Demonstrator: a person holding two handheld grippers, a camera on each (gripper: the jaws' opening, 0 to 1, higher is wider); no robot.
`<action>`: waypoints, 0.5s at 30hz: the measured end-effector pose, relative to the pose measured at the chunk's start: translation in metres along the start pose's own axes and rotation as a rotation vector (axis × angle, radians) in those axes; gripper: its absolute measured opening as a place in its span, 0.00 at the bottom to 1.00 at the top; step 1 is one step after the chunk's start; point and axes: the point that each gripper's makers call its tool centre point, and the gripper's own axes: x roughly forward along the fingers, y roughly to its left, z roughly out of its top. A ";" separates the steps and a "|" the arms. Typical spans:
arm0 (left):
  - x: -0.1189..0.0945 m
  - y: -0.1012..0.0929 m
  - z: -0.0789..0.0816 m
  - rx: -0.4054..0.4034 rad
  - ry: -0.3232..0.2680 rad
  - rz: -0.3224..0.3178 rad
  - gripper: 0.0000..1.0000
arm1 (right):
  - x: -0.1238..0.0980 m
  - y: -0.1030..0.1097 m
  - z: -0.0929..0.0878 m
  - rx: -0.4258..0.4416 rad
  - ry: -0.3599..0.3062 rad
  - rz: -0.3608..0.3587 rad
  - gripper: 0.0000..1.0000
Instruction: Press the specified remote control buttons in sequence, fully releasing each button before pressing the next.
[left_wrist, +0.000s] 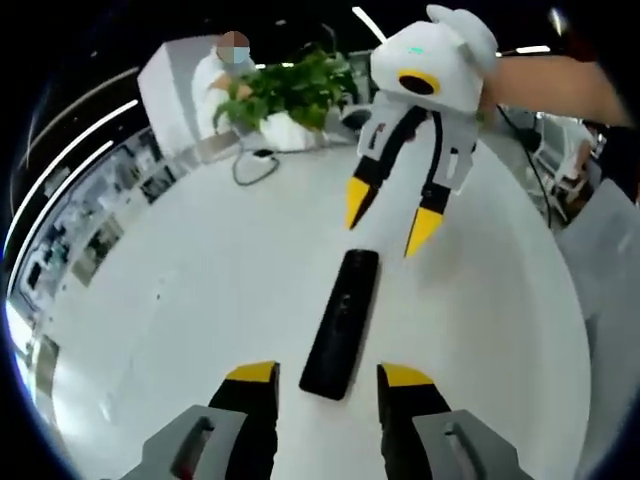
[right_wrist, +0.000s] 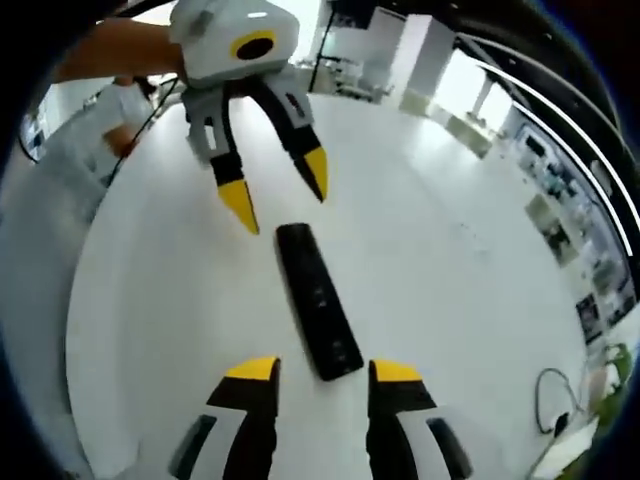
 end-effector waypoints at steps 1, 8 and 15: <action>-0.001 -0.001 0.001 -0.007 -0.006 0.003 0.39 | -0.001 0.000 0.001 0.013 -0.010 -0.006 0.34; -0.007 -0.009 0.005 -0.075 -0.085 0.029 0.46 | -0.010 0.004 0.007 0.099 -0.083 -0.064 0.38; -0.022 -0.017 0.005 -0.194 -0.170 0.067 0.47 | -0.023 0.018 0.010 0.171 -0.150 -0.111 0.42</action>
